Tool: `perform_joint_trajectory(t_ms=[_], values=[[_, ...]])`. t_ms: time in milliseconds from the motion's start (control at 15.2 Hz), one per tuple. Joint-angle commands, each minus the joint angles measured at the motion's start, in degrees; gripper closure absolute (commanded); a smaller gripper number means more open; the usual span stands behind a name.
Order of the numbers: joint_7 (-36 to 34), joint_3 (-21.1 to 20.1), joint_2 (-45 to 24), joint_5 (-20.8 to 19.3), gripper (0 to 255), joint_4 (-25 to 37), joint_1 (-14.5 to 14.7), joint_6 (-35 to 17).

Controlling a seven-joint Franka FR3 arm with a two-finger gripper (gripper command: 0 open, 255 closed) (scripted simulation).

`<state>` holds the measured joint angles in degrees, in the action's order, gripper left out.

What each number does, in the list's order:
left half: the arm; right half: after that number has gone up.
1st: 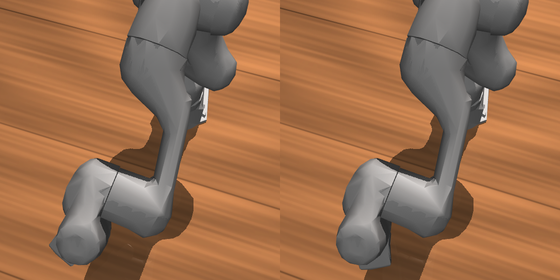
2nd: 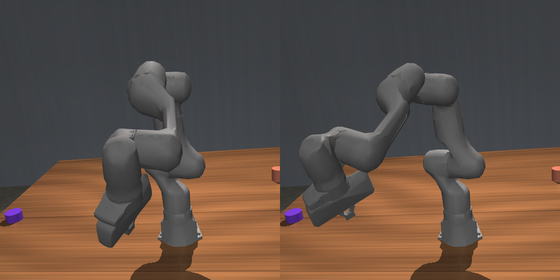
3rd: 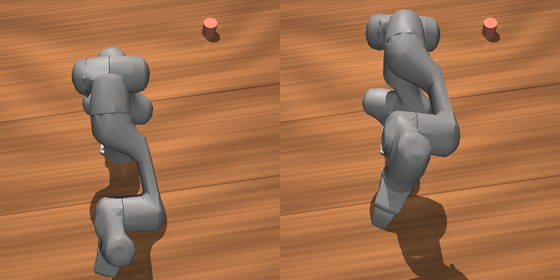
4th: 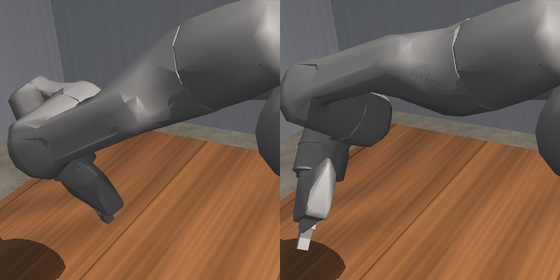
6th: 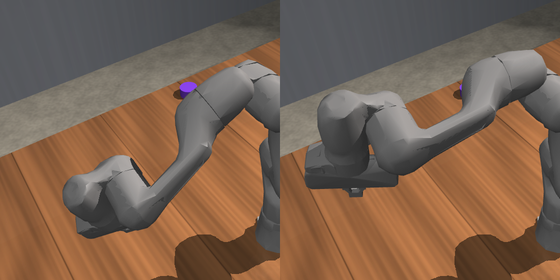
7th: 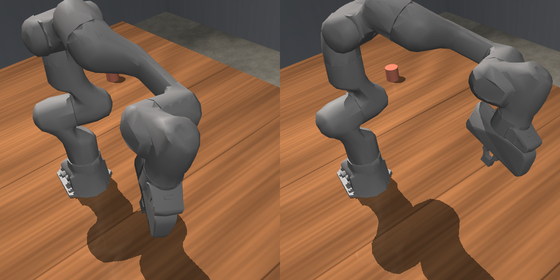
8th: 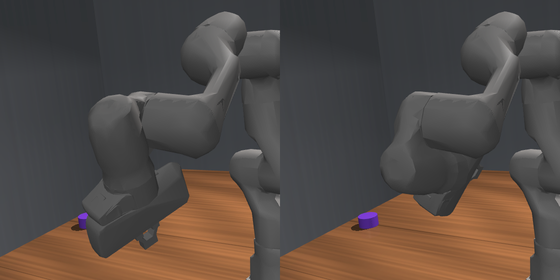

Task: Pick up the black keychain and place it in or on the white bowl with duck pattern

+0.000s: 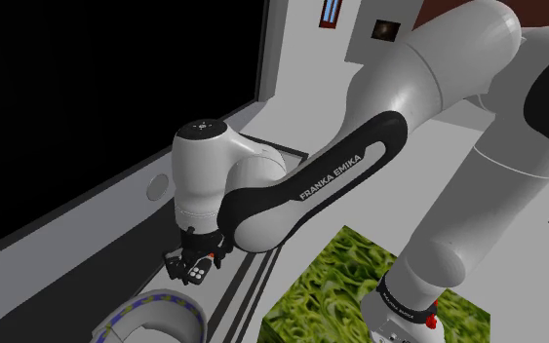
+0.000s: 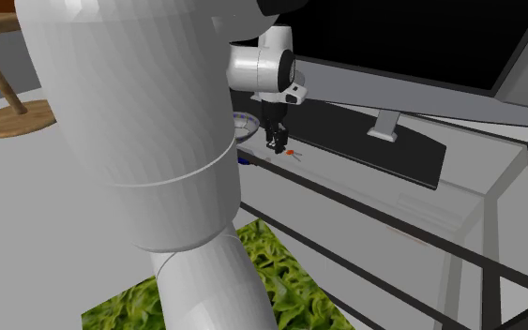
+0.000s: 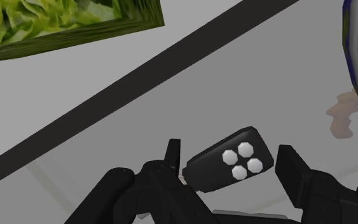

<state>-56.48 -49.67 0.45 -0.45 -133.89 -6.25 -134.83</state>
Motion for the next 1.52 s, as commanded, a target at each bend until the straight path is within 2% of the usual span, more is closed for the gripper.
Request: perform_joint_trajectory(t_ms=[0, 660, 1452], values=[[0.6, 0.03, 0.77, 0.82, 255, 0.28, 0.0, 0.77], [5.11, 1.41, 7.27, 6.78, 255, 3.84, 0.49, 8.86], [7.73, 3.74, 12.23, 9.91, 255, 9.73, 1.05, 18.58]])
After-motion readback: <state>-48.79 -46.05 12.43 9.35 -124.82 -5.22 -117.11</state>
